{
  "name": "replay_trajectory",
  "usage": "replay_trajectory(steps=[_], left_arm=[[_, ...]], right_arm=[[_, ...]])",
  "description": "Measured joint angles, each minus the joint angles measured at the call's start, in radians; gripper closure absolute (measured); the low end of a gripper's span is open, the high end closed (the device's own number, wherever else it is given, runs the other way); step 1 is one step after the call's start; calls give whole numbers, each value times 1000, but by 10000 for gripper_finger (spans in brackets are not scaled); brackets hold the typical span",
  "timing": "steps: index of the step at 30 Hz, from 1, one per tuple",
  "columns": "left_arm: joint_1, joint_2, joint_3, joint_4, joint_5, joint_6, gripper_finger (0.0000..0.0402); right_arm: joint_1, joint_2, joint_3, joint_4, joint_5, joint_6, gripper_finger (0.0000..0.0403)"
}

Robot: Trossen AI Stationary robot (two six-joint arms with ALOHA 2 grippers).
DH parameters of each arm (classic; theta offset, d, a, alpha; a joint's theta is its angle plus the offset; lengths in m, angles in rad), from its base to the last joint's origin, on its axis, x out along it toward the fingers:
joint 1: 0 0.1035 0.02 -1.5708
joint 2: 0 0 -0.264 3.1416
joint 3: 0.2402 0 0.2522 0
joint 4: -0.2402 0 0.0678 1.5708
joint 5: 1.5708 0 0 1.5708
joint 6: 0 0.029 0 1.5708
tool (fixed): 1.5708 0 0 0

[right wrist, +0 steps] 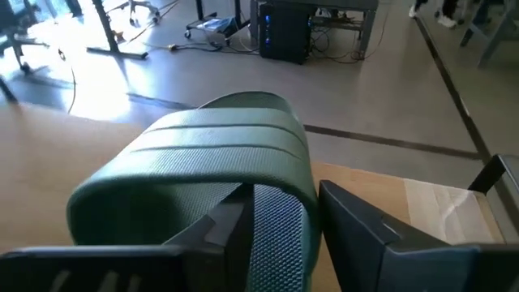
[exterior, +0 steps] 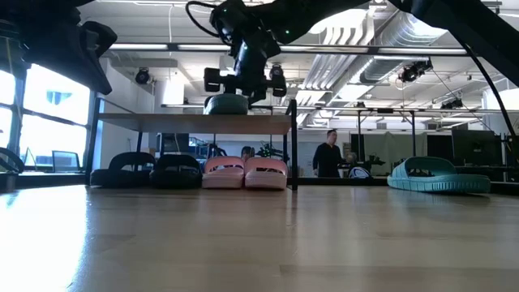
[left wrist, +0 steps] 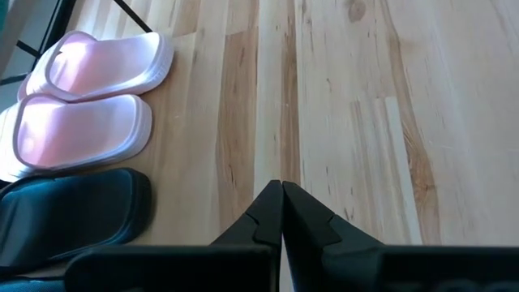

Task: Pick and place slides into the shelf
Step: Put the left green slipper on the shelf

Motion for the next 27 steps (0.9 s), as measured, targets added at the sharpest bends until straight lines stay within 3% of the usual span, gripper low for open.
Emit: replay_trajectory(steps=[12,20,25,27], left_arm=[[0,0,0,-2,0,-1,401],[0,0,0,-3,0,-1,401],[0,0,0,-3,0,-1,401],[0,0,0,-1,0,-1,401]], right_arm=[[90,-100,3,-70,62,-320,274],[72,-147,3,-432,-133,-273,300],[77,-192,3,-464,-188,-319,352],[78,-213,3,-471,-265,-342,373]])
